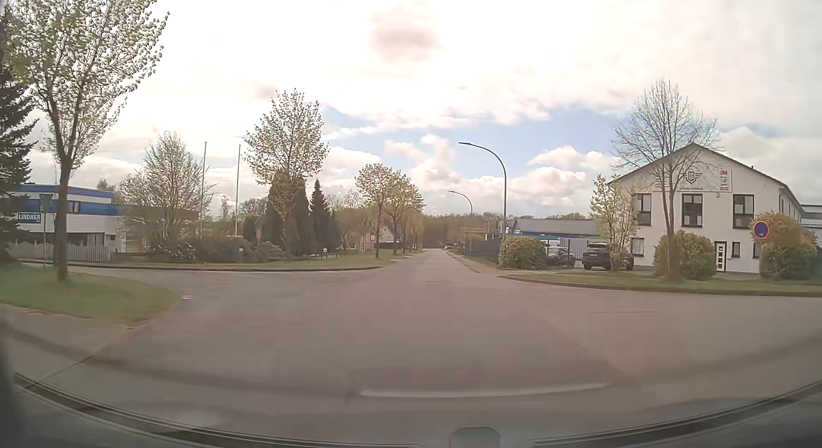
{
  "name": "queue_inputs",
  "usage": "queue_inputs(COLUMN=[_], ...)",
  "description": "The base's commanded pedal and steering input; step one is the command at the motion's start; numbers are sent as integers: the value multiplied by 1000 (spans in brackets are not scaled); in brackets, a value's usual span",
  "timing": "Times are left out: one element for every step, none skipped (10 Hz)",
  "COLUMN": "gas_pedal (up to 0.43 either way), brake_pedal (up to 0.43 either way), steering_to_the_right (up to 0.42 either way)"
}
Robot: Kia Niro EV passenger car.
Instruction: Follow the waypoints while adhering to traffic rules and regulations
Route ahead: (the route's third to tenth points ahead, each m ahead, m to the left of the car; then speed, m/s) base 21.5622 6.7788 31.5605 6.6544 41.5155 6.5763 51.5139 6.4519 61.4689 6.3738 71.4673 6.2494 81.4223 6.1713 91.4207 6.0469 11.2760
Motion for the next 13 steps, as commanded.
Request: queue_inputs(gas_pedal=[138,138,138,138,138,138,138,138,138,138,138,138,138], brake_pedal=[0,0,0,0,0,0,0,0,0,0,0,0,0], steering_to_the_right=[9,9,9,9,9,9,9,9,9,8,8,5,2])
